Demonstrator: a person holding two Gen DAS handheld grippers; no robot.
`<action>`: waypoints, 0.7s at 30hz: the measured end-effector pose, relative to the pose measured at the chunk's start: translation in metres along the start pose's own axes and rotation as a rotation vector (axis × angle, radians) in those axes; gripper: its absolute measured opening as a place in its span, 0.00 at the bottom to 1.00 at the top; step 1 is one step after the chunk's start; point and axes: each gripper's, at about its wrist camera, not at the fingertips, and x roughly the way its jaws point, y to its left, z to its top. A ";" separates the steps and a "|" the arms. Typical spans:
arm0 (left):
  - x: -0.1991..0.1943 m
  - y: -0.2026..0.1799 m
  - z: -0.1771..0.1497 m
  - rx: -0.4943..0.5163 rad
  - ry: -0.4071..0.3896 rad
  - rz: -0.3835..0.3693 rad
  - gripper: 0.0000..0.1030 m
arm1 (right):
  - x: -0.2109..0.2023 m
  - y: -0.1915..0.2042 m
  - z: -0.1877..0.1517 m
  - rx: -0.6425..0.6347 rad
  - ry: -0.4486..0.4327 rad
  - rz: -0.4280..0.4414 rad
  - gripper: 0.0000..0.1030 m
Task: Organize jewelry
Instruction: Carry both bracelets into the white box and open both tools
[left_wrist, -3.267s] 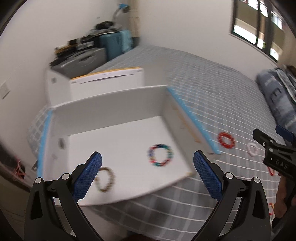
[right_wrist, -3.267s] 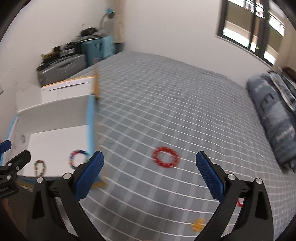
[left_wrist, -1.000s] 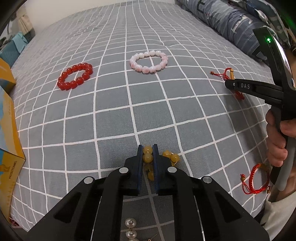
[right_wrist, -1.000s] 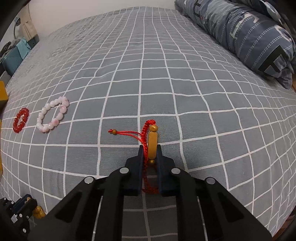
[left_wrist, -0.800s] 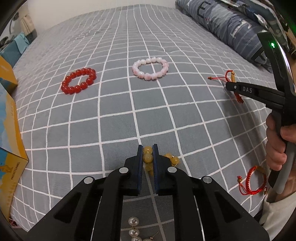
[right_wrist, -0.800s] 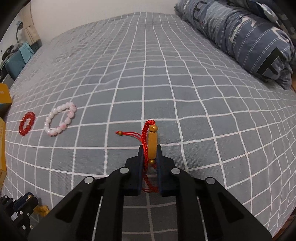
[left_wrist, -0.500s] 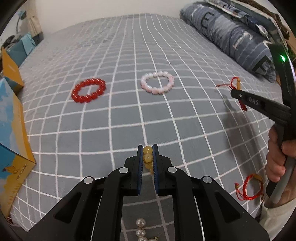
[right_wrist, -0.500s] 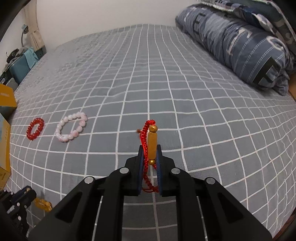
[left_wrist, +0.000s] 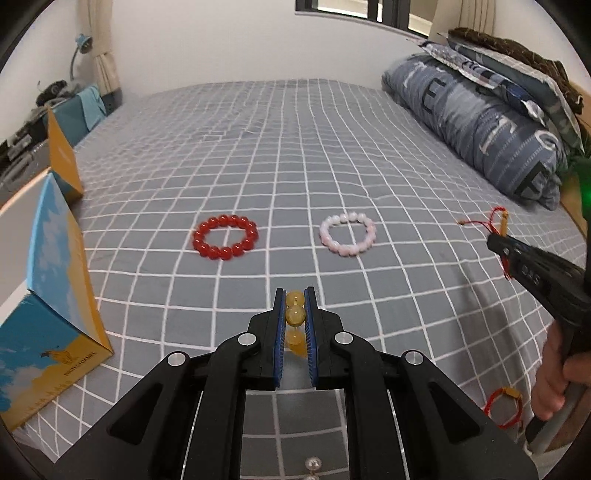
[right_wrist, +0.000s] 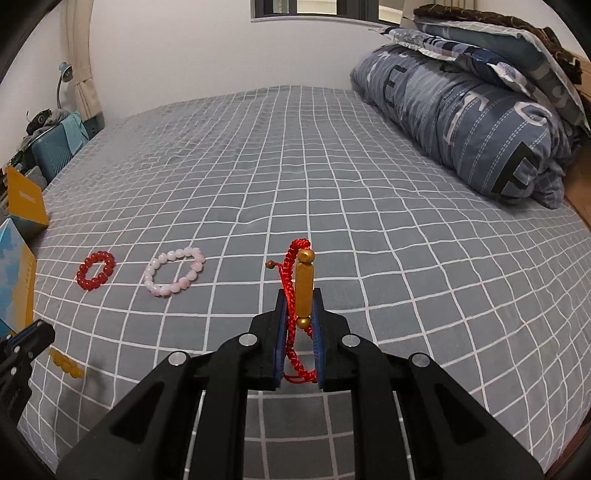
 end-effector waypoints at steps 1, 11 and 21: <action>0.000 0.001 0.001 -0.003 -0.006 0.002 0.09 | -0.001 0.000 -0.001 -0.004 0.000 0.003 0.11; -0.015 0.017 0.006 -0.039 -0.043 0.014 0.09 | -0.015 0.020 -0.012 -0.018 0.012 0.007 0.11; -0.039 0.061 0.009 -0.087 -0.032 0.070 0.09 | -0.037 0.068 -0.003 -0.054 0.012 0.081 0.11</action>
